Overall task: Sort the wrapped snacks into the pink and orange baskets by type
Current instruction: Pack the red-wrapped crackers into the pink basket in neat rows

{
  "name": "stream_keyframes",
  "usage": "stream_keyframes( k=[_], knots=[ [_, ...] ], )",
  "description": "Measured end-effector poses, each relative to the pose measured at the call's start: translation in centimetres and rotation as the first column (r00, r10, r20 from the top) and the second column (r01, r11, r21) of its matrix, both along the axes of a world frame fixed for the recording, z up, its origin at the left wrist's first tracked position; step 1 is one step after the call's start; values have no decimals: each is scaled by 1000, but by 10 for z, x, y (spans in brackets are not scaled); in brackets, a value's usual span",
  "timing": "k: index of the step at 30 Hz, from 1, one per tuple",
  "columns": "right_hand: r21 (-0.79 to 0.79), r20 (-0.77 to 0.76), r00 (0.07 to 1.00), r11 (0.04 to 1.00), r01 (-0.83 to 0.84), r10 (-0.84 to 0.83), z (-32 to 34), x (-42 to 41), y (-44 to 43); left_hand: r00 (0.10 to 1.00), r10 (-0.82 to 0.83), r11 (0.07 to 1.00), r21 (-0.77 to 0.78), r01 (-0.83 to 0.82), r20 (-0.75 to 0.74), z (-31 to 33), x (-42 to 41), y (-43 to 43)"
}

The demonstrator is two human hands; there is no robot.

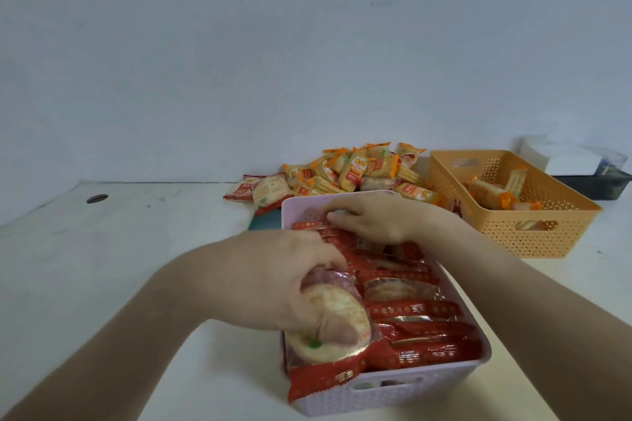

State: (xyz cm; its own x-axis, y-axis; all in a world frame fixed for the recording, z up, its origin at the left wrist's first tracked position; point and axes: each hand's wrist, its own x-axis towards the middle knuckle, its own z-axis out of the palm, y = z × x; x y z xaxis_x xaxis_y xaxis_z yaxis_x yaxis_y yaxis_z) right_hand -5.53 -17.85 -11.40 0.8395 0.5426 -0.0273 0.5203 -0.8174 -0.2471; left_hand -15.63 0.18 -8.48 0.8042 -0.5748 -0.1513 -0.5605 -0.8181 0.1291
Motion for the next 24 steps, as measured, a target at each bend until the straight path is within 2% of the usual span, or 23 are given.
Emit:
stream_keyframes(
  k=[2, 6, 7, 9, 10, 11, 12, 14, 16, 17, 19, 21, 22, 24],
  knots=[
    [88, 66, 996, 995, 49, -55, -3, -2, 0, 1000, -17, 1000, 11, 17, -16, -3, -2, -4],
    [255, 139, 987, 966, 44, -82, -6, -4, -6, 996, 10, 952, -303, -35, -85, -9, 5, 3],
    [257, 158, 983, 965, 46, -88, -4, -6, -10, 991, 8, 897, -437, -67, -134, -9, 9, 4],
    [184, 215, 967, 978, 98, -137, -3, -7, -17, 983, 4, 681, -720, -137, -183, -7, 18, 8],
    [129, 243, 955, 981, 143, -171, -2, -8, -21, 986, 51, 569, -807, -161, -160, -5, 24, 8],
    [75, 267, 943, 980, 184, -197, -1, -10, -24, 983, 151, 504, -848, -165, -102, -2, 31, 8],
    [29, 282, 935, 976, 214, -214, -1, -13, -26, 962, 274, 500, -854, -145, -3, 1, 40, 5],
    [-48, 285, 933, 969, 243, -220, 1, -19, -27, 850, 444, 598, -800, -47, 282, 4, 56, -4],
    [-74, 309, 926, 965, 250, -216, -1, -22, -25, 746, 402, 747, -661, 68, 532, -1, 71, -10],
    [-73, 333, 917, 964, 256, -219, -3, -23, -24, 734, 329, 819, -567, 91, 594, -8, 79, -13],
    [-60, 365, 903, 961, 268, -229, -5, -22, -22, 817, 213, 908, -418, 37, 536, -23, 91, -11],
    [-28, 333, 911, 964, 266, -242, -6, -21, -22, 919, 159, 965, -254, -67, 360, -35, 99, -6],
    [1, 314, 917, 966, 258, -245, -7, -21, -22, 943, 145, 981, -167, -98, 299, -38, 100, -3],
    [93, 295, 923, 969, 231, -248, -11, -19, -22, 968, 138, 983, -148, -108, 209, -38, 99, 2]
  ],
)
